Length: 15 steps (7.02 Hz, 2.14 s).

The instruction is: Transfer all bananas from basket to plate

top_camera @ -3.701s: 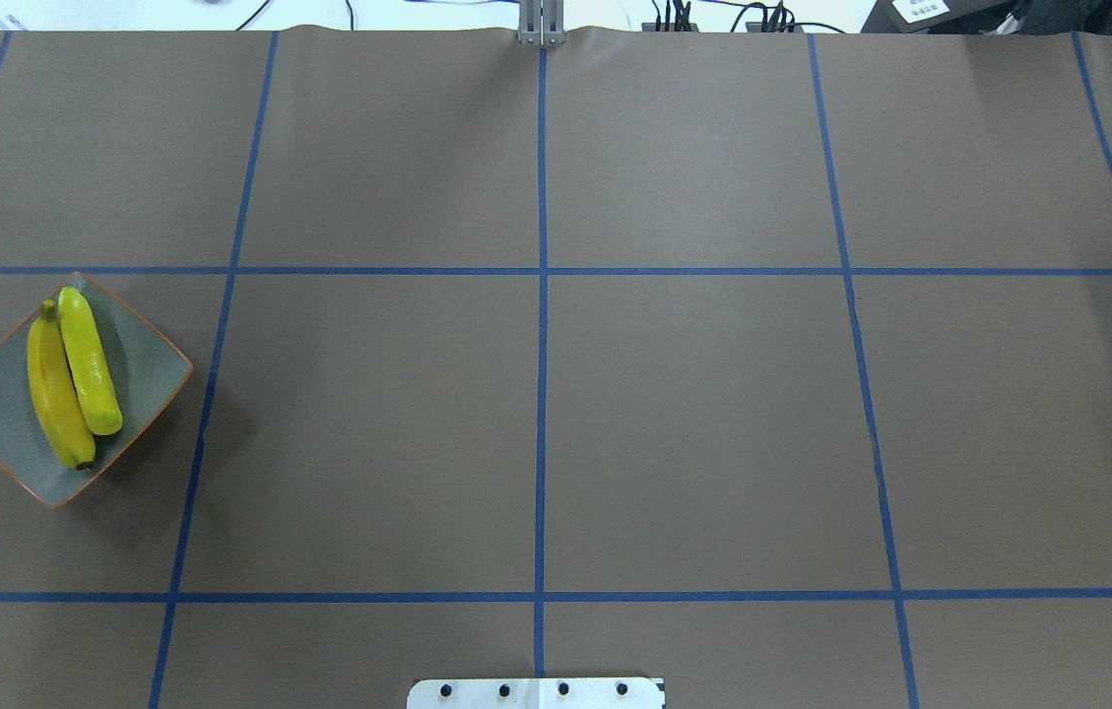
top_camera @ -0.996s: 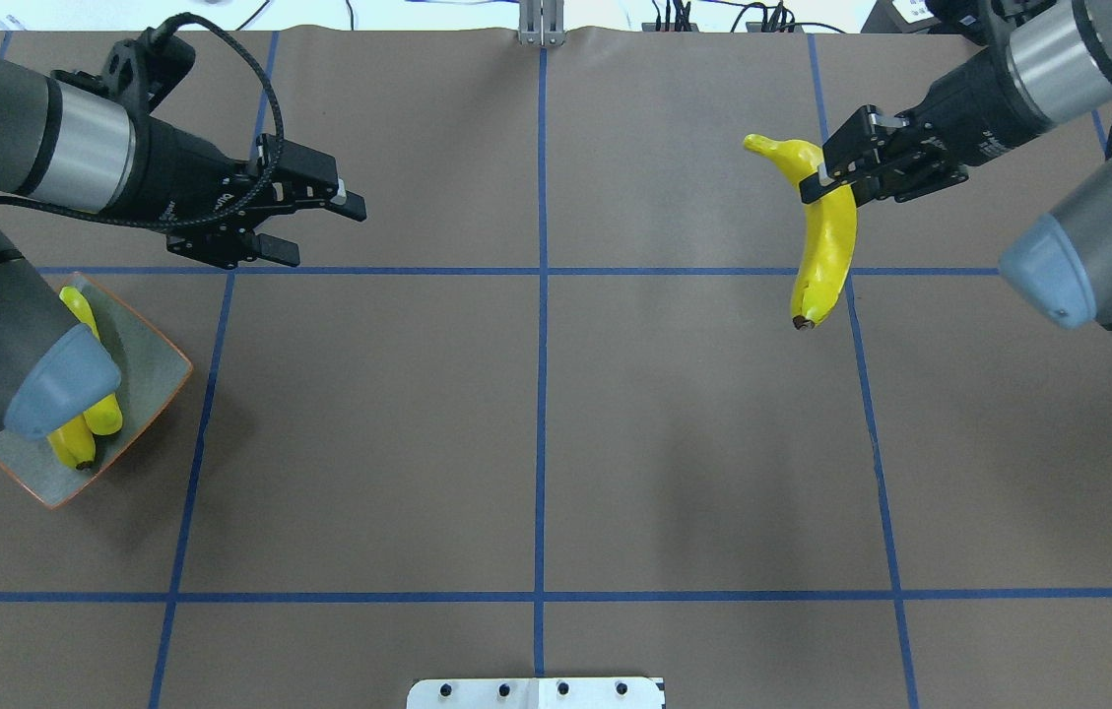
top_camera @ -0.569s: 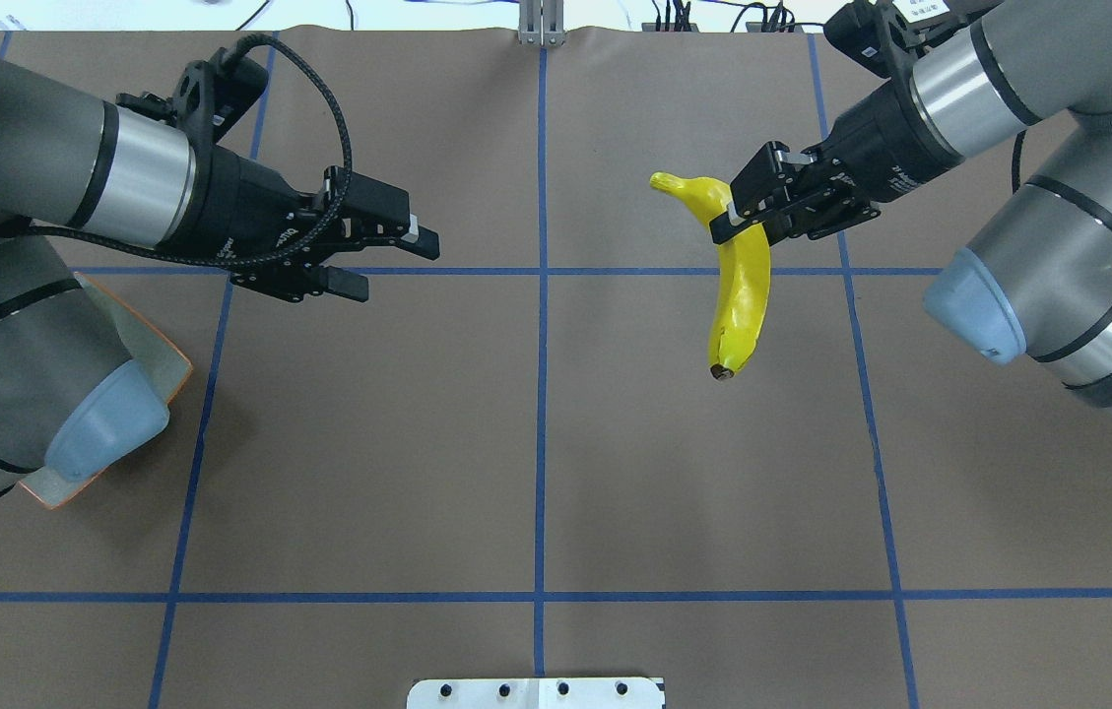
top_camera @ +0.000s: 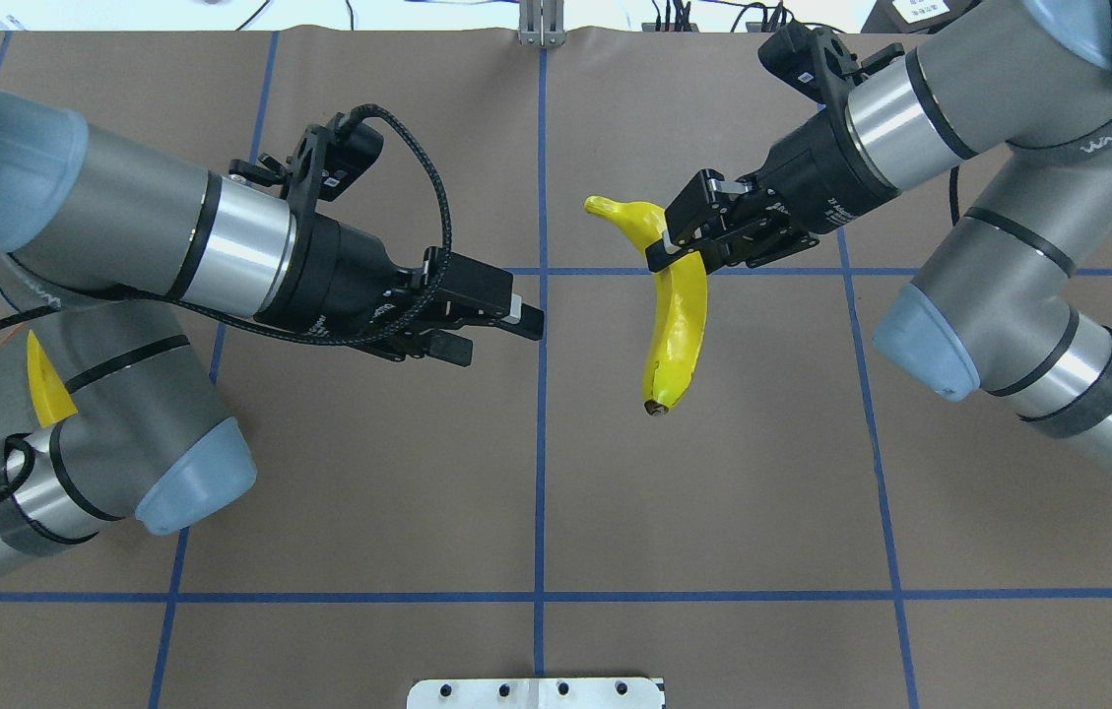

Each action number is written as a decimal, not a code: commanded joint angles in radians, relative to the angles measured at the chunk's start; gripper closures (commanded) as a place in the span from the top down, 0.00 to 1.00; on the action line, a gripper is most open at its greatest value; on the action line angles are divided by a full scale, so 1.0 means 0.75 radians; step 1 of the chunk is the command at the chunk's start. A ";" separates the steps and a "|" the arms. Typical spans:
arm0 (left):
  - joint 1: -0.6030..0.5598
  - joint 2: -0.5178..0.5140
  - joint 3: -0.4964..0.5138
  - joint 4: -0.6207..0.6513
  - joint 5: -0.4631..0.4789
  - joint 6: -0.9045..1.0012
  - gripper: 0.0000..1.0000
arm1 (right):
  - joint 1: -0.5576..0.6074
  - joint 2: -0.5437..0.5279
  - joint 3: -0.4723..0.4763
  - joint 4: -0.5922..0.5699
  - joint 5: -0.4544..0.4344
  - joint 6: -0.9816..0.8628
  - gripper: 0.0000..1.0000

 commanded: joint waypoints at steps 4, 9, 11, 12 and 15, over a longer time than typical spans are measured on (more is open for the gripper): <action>0.048 -0.073 0.055 -0.007 0.017 -0.030 1.00 | -0.092 0.000 0.025 0.210 -0.183 0.135 0.00; 0.104 -0.103 0.067 -0.066 0.133 -0.091 1.00 | -0.155 -0.015 0.050 0.304 -0.249 0.137 0.00; 0.104 -0.103 0.067 -0.066 0.135 -0.089 0.99 | -0.166 -0.017 0.058 0.306 -0.249 0.139 0.00; 0.106 -0.103 0.069 -0.066 0.135 -0.089 0.98 | -0.164 -0.019 0.070 0.306 -0.249 0.139 0.00; 0.116 -0.105 0.079 -0.070 0.156 -0.089 0.92 | -0.164 -0.023 0.081 0.306 -0.247 0.153 0.00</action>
